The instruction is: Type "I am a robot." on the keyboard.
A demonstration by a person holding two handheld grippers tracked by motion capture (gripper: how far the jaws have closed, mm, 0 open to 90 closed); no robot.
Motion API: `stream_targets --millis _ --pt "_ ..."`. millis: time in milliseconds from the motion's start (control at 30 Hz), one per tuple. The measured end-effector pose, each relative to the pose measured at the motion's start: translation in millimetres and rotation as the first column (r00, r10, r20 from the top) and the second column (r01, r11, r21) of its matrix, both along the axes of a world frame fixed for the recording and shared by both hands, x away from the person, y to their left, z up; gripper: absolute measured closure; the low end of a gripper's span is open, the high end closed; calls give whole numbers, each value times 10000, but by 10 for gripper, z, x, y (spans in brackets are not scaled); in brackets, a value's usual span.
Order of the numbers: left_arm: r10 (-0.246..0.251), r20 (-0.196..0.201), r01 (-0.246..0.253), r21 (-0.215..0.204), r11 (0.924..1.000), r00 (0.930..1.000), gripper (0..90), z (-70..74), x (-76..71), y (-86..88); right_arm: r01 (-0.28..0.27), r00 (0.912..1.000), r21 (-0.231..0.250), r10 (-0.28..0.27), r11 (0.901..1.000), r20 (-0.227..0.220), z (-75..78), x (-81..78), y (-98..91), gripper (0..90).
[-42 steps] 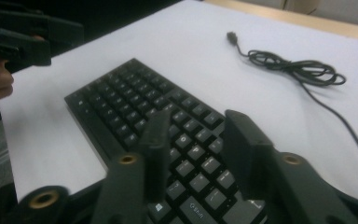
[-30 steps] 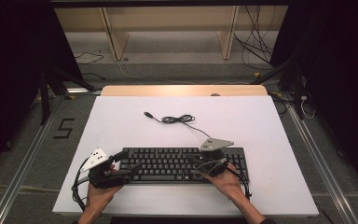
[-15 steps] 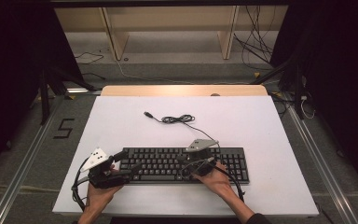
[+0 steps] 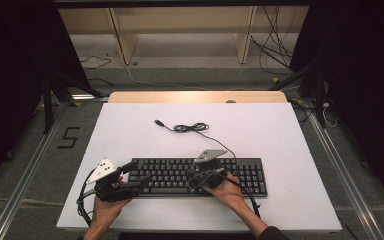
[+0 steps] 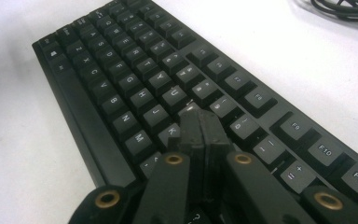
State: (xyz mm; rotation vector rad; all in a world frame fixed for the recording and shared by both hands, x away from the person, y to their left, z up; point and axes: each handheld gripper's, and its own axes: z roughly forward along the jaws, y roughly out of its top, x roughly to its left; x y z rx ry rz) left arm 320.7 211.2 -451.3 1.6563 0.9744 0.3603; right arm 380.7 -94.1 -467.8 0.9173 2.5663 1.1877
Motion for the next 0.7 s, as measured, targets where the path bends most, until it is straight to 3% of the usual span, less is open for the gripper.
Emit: stream_targets --millis 500,700 --pt "28 -31 -28 -25 10000 10000 195 -2 4 2 23 9998 -443 -32 9990 -216 -92 20 67 900" --pt "29 -29 -29 -10 10000 10000 195 -4 1 6 12 10000 -648 -12 9979 -3 -91 0 87 900"
